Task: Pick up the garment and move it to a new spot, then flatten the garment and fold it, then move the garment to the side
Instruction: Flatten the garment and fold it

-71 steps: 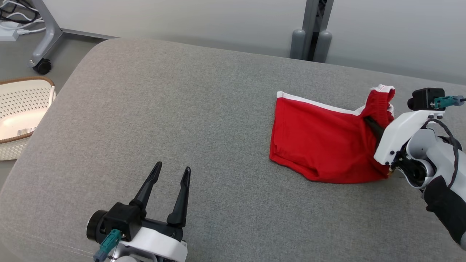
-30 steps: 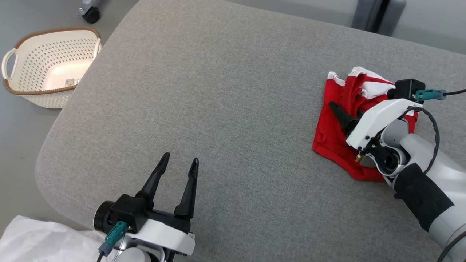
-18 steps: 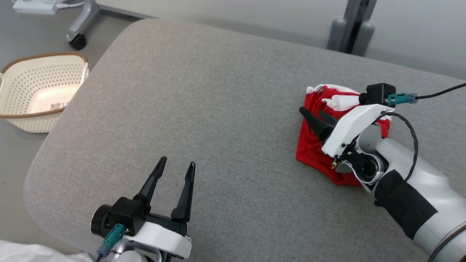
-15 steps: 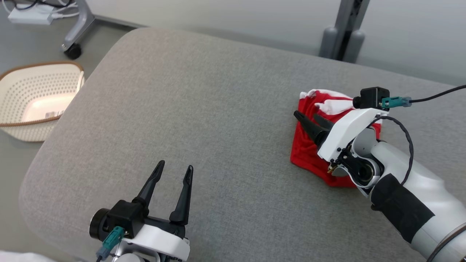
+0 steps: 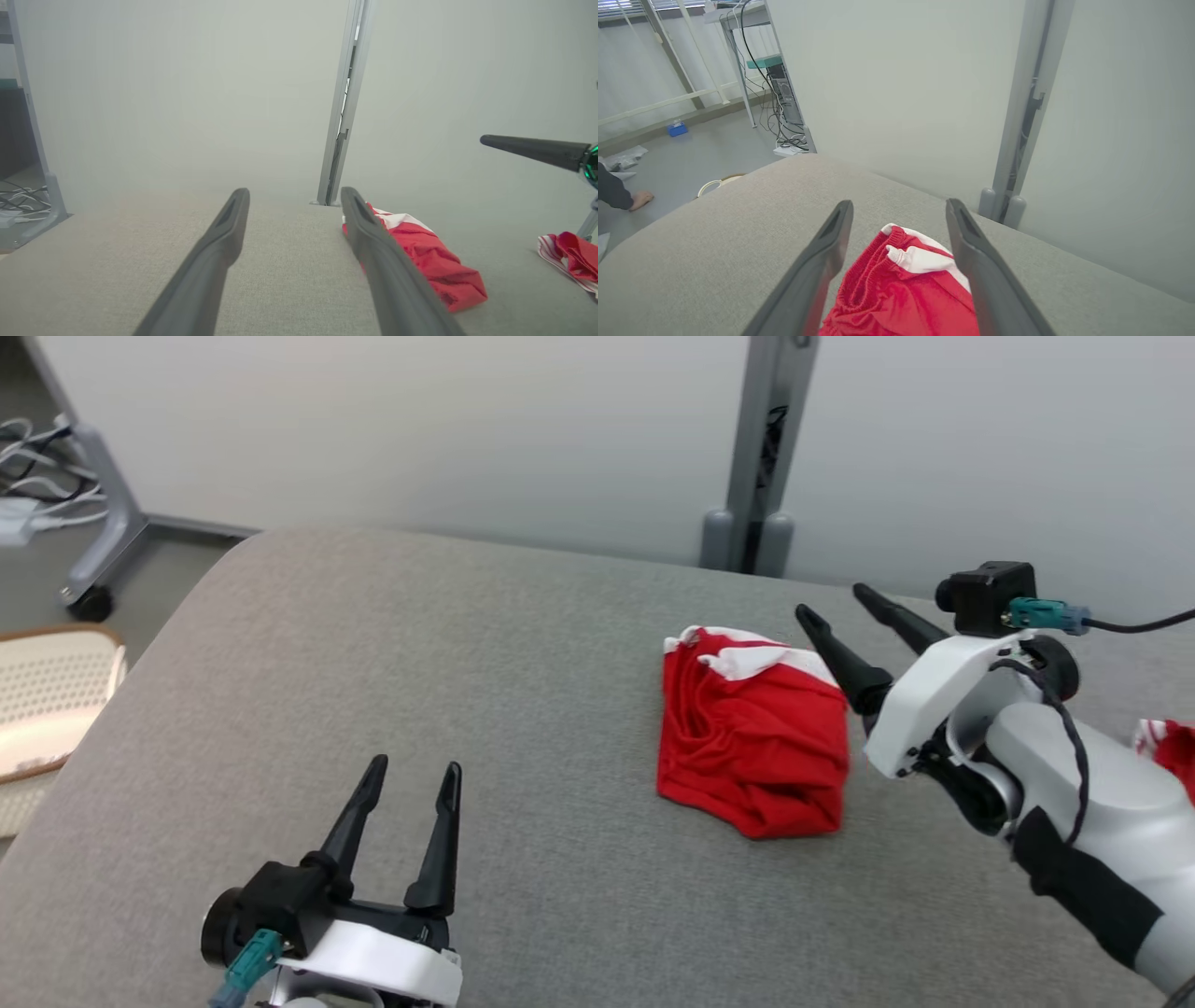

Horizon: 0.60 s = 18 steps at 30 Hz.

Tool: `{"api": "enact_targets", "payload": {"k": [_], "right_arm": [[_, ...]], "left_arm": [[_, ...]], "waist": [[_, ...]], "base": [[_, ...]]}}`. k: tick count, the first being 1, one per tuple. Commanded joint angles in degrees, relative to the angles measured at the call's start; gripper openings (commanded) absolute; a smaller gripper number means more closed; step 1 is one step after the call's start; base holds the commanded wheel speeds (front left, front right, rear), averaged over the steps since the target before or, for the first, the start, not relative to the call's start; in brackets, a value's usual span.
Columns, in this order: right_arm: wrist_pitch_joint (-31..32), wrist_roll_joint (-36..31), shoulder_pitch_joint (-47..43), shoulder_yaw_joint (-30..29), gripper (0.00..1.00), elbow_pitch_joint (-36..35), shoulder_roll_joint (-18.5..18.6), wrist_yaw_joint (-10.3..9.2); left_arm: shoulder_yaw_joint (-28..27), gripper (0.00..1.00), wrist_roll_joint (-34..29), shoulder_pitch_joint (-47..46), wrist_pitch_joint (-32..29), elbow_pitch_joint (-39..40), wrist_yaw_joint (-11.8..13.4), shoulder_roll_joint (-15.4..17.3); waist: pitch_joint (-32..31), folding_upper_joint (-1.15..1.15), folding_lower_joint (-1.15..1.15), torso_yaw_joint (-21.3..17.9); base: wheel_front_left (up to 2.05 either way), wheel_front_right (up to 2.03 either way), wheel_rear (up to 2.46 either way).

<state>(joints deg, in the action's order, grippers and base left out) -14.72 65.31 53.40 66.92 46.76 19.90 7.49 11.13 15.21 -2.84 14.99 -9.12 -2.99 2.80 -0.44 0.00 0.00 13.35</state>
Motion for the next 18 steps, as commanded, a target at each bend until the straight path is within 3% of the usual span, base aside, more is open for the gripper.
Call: {"api": "enact_targets", "payload": {"k": [1, 5, 10, 18], "right_arm": [[-0.58, -3.49, 0.24, -2.43, 1.00, -1.13, 1.12, 0.01], [-0.47, -13.08, -2.78, -9.80, 1.00, -4.15, 3.13, 0.01], [-0.48, -27.91, -12.93, -26.96, 1.00, -12.84, 3.50, 0.01], [-0.41, -43.91, -33.45, -49.27, 1.00, -27.07, -3.50, 0.01]], "left_arm": [[-0.78, 1.00, 0.24, -0.62, 0.21, 0.57, 0.14, 0.21], [-1.96, 1.00, 0.53, -1.04, 0.21, 1.07, 0.49, 0.22], [-3.39, 1.00, 0.87, -0.94, 0.21, 1.49, 0.61, 0.24], [-4.64, 1.00, 0.95, 0.82, 0.21, 1.96, 0.91, 0.22]], "waist": [[-1.64, 0.00, 0.00, -2.63], [-2.06, 0.00, 0.00, -4.52], [-2.74, 0.00, 0.00, -6.95], [-3.42, 0.00, 0.00, -9.18]], "base": [[0.00, 0.00, 0.00], [0.00, 0.00, 0.00], [0.00, 0.00, 0.00], [0.00, 0.00, 0.00]]}}
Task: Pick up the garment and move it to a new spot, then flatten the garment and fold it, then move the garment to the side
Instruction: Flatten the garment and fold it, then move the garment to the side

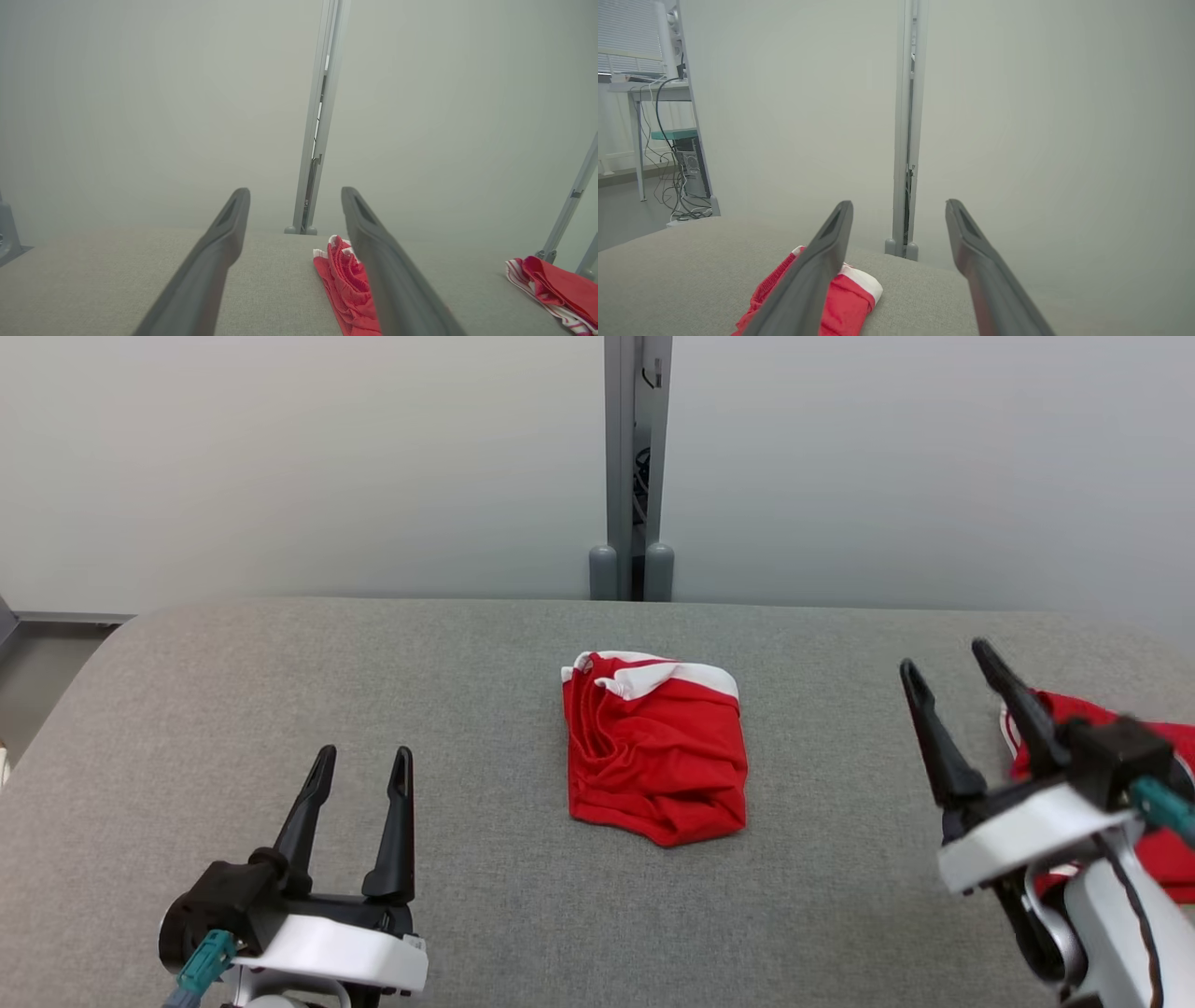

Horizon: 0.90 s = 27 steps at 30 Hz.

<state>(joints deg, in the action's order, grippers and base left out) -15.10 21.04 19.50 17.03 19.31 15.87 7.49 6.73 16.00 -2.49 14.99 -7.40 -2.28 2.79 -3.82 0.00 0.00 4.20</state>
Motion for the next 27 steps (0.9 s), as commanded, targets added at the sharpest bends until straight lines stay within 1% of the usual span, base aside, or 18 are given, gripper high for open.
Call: {"api": "enact_targets", "payload": {"k": [1, 3, 6, 9, 13, 21, 24, 27], "right_arm": [[-0.02, -0.80, -1.47, -1.00, 1.00, -0.91, -0.41, 0.01], [-0.01, -2.99, -5.02, -3.64, 1.00, -2.89, -1.90, 0.01], [-0.01, -4.51, -8.92, -7.10, 1.00, -5.23, -4.10, 0.01], [-0.01, -6.84, -11.77, -8.47, 1.00, -7.31, -5.62, 0.01], [-0.01, -9.39, -13.91, -10.05, 1.00, -8.50, -6.82, 0.01], [-0.01, -12.30, -15.49, -12.24, 1.00, -5.91, -9.05, 0.01], [-0.01, -11.90, -15.38, -12.54, 1.00, -5.04, -9.48, 0.01], [-0.01, -10.07, -14.44, -12.63, 1.00, -4.11, -9.78, 0.01]], "left_arm": [[-0.22, 1.00, 0.17, 0.88, 0.21, 0.23, 0.21, 0.24], [-0.18, 1.00, 0.14, 1.40, 0.21, 0.25, 0.26, 0.23], [-0.16, 1.00, -0.49, 2.33, 0.21, 0.27, 0.46, 0.23], [-0.27, 1.00, 0.02, 3.68, 0.21, 0.16, 0.92, 0.23], [0.22, 1.00, -0.05, 4.48, 0.21, -0.48, 0.66, 0.23], [1.19, 1.00, -0.18, 5.47, 0.21, -1.73, 0.55, 0.22], [1.33, 1.00, -0.30, 5.34, 0.21, -1.91, 0.46, 0.24], [1.69, 1.00, -0.45, 4.96, 0.21, -2.11, 0.29, 0.23]], "waist": [[-0.12, 0.00, 0.00, -0.12], [-0.40, 0.00, 0.00, -0.18], [-0.84, 0.00, 0.00, -0.06], [-1.22, 0.00, 0.00, 0.07], [-1.61, 0.00, 0.00, 0.30], [-1.77, 0.00, 0.00, 0.49], [-1.54, 0.00, 0.00, 0.57], [-0.81, 0.00, 0.00, 0.78]], "base": [[0.00, 0.00, 0.00], [0.00, 0.00, 0.00], [0.00, 0.00, 0.00], [0.00, 0.00, 0.00], [0.00, 0.00, 0.00], [0.00, 0.00, 0.00], [0.00, 0.00, 0.00], [0.00, 0.00, 0.00]]}}
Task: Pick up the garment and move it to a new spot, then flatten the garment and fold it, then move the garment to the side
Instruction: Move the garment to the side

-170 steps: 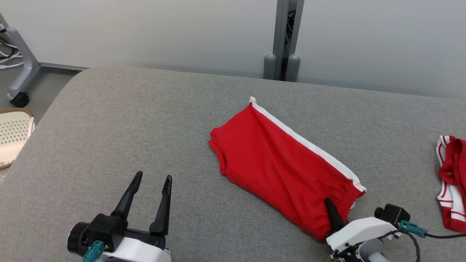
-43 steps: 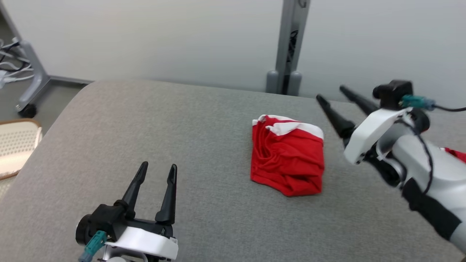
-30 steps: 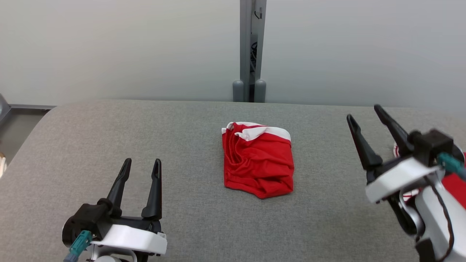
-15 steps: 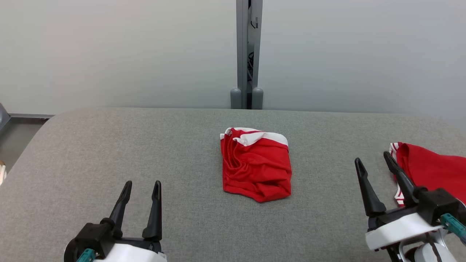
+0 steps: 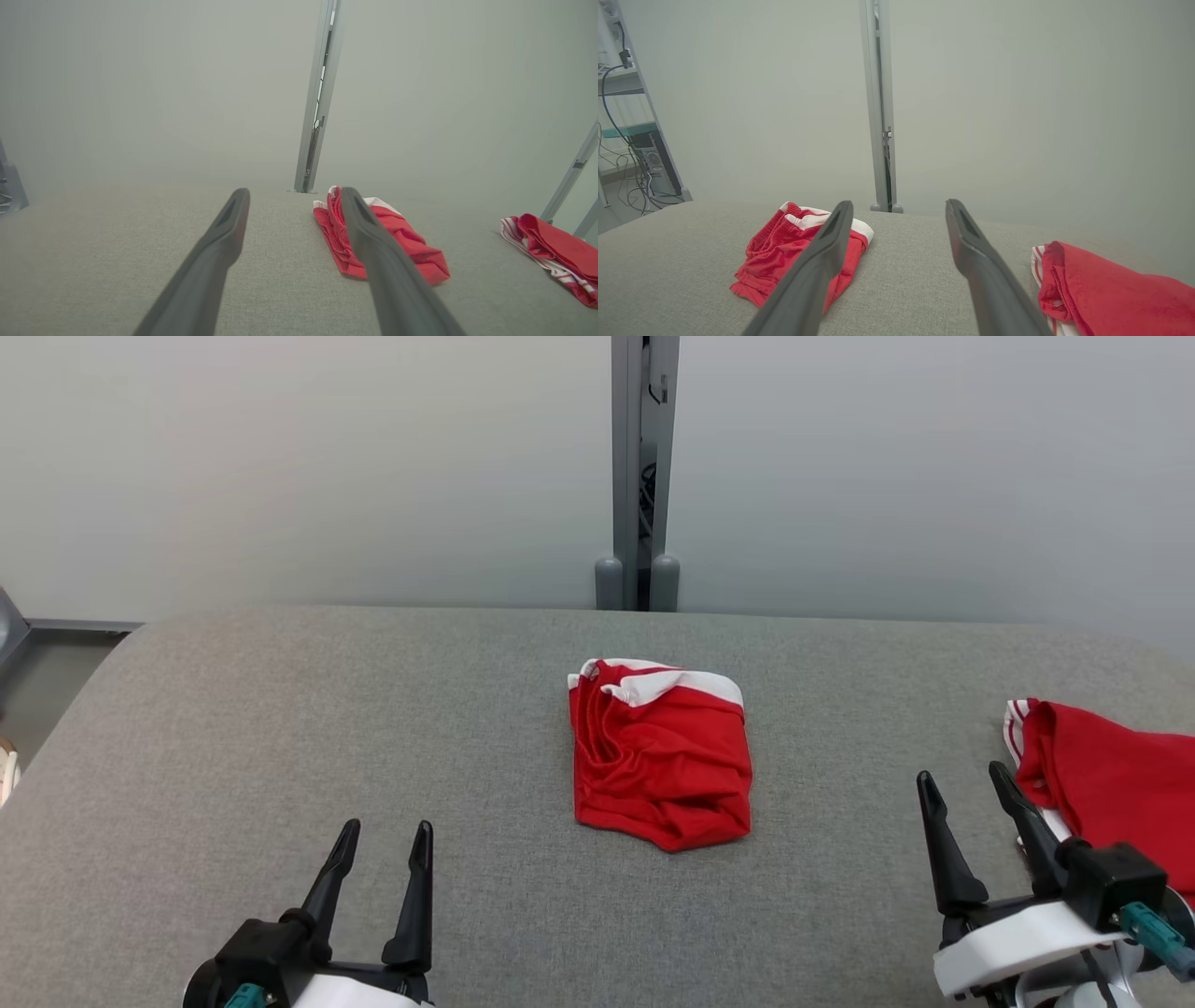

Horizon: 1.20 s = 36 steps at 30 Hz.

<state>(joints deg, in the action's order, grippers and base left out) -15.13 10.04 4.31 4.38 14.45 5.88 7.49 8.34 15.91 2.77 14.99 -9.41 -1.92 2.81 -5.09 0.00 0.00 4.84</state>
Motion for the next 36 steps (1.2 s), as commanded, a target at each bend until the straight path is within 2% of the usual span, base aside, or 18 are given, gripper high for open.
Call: {"api": "enact_targets", "payload": {"k": [1, 5, 10, 15, 22, 29, 36], "right_arm": [[0.01, 1.80, 1.34, 0.38, 1.00, 1.33, 0.32, 0.01], [0.02, 5.51, 3.78, 1.77, 1.00, 5.40, 1.14, 0.01], [0.15, 16.11, 10.78, 6.32, 1.00, 15.00, 3.39, 0.01], [5.92, 29.26, 17.66, 10.55, 1.00, 22.93, 5.64, 0.02], [15.40, 48.60, 25.45, 14.11, 1.00, 28.22, 9.08, 0.02], [20.02, 57.18, 29.68, 16.25, 1.00, 32.18, 11.08, 0.02], [24.37, 61.30, 32.01, 18.88, 1.00, 36.93, 11.82, 0.02]], "left_arm": [[0.19, 1.00, -0.43, -0.54, 0.21, -0.14, -0.21, 0.21], [0.69, 1.00, -1.02, -1.18, 0.21, -0.37, -0.56, 0.20], [1.28, 1.00, -1.75, -2.22, 0.21, -0.84, -1.05, 0.22], [1.64, 1.00, -2.34, -3.21, 0.21, -0.95, -1.50, 0.20], [2.23, 1.00, -1.81, -6.11, 0.21, -0.44, -1.53, 0.19], [2.88, 1.00, -1.23, -7.17, 0.21, 0.07, -1.23, 0.19], [2.97, 1.00, -1.17, -7.90, 0.21, 0.57, -1.15, 0.19]], "waist": [[0.83, 0.00, 0.00, 0.24], [2.19, 0.00, 0.00, 0.86], [4.55, 0.00, 0.00, 2.82], [7.36, 0.00, 0.00, 5.79], [12.55, 0.00, 0.00, 11.25], [15.56, 0.00, 0.00, 14.59], [17.91, 0.00, 0.00, 16.38]], "base": [[0.00, 0.00, 0.00], [0.00, 0.00, 0.00], [0.00, 0.00, 0.00], [0.00, 0.00, 0.00], [0.00, 0.00, 0.00], [0.00, 0.00, 0.00], [0.00, 0.00, 0.00]]}}
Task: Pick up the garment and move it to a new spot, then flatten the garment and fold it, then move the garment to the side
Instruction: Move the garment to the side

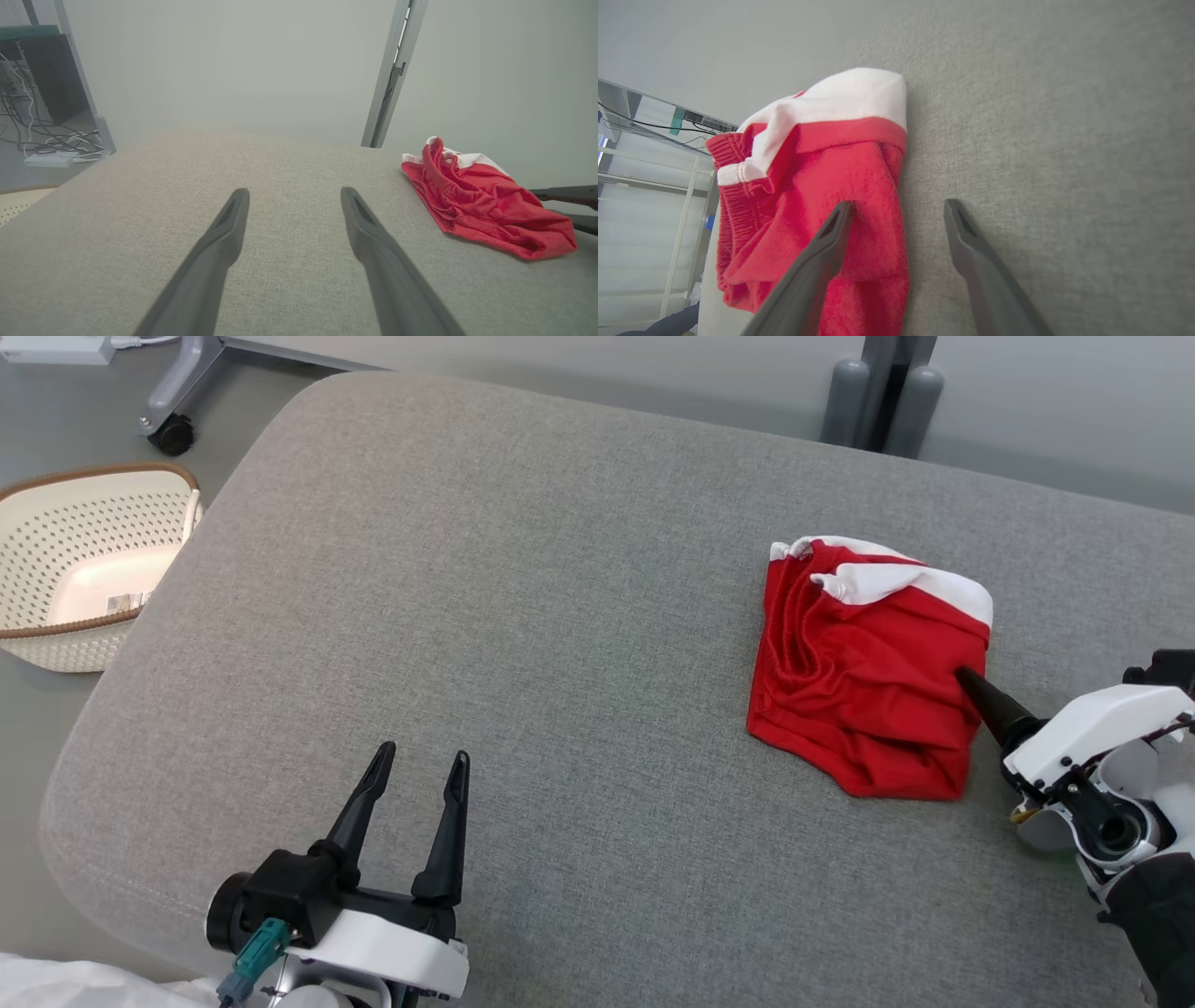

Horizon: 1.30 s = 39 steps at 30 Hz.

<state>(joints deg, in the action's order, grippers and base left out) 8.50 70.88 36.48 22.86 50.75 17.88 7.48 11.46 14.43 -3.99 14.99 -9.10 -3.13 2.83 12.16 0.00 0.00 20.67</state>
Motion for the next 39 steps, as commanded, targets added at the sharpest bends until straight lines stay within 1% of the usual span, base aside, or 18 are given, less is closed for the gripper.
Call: {"api": "enact_targets", "payload": {"k": [1, 10, 15, 21, 22, 23, 24, 25, 32, 35, 39], "right_arm": [[1.35, 0.86, -0.06, 0.99, 1.00, 0.92, -0.18, 0.03], [4.47, 5.06, 1.28, 3.37, 1.00, 0.97, -1.62, 0.04], [6.06, 7.54, 1.44, 4.87, 1.00, -0.86, -2.41, 0.04], [6.27, 8.92, 1.54, 6.46, 1.00, -2.17, -1.61, 0.04], [6.09, 8.94, 1.73, 6.83, 0.87, -2.08, -1.42, 0.04], [5.96, 8.90, 1.93, 7.27, 0.44, -2.09, -1.26, 0.03], [5.79, 8.93, 1.95, 7.58, 0.27, -2.17, -1.11, 0.03], [5.48, 8.75, 2.04, 7.94, 0.00, -2.46, -0.89, 0.03], [2.39, 6.94, 3.22, 11.26, 0.00, -3.75, 1.50, 0.02], [1.16, 4.44, 3.46, 14.56, 0.00, -4.08, 3.43, 0.01], [0.33, 2.81, 2.96, 18.63, 0.00, -5.11, 5.34, 0.01]], "left_arm": [[-0.14, 1.00, 0.33, -1.32, 0.21, 0.32, 0.06, 0.17], [-0.04, 1.00, 0.63, -1.82, 0.21, 0.71, 0.33, 0.18], [-0.08, 1.00, 0.73, -2.14, 0.21, 0.65, 0.57, 0.18], [-0.03, 1.00, 0.78, -2.58, 0.21, 0.39, 0.73, 0.18], [0.04, 1.00, 0.81, -2.59, 0.21, 0.41, 0.70, 0.17], [0.09, 1.00, 0.86, -2.59, 0.21, 0.46, 0.73, 0.18], [0.14, 1.00, 0.91, -2.62, 0.21, 0.50, 0.75, 0.18], [0.16, 1.00, 0.90, -2.59, 0.21, 0.54, 0.76, 0.18], [0.19, 1.00, 0.96, -2.60, 0.21, 0.38, 1.04, 0.18], [0.18, 1.00, 0.93, -2.67, 0.21, 0.34, 1.05, 0.18], [0.00, 1.00, 1.08, -2.27, 0.21, 0.34, 1.08, 0.18]], "waist": [[0.98, 0.00, 0.00, 0.74], [2.59, 0.00, 0.00, 1.57], [2.89, 0.00, 0.00, 1.58], [2.87, 0.00, 0.00, 1.34], [2.90, 0.00, 0.00, 1.31], [2.92, 0.00, 0.00, 1.28], [2.95, 0.00, 0.00, 1.24], [2.97, 0.00, 0.00, 1.20], [2.72, 0.00, 0.00, 0.89], [2.32, 0.00, 0.00, 0.64], [1.25, 0.00, 0.00, -0.13]], "base": [[0.00, 0.00, 0.00], [0.00, 0.00, 0.00], [0.00, 0.00, 0.00], [0.00, 0.00, 0.00], [0.00, 0.00, 0.00], [0.00, 0.00, 0.00], [0.00, 0.00, 0.00], [0.00, 0.00, 0.00], [0.00, 0.00, 0.00], [0.00, 0.00, 0.00], [0.00, 0.00, 0.00]]}}
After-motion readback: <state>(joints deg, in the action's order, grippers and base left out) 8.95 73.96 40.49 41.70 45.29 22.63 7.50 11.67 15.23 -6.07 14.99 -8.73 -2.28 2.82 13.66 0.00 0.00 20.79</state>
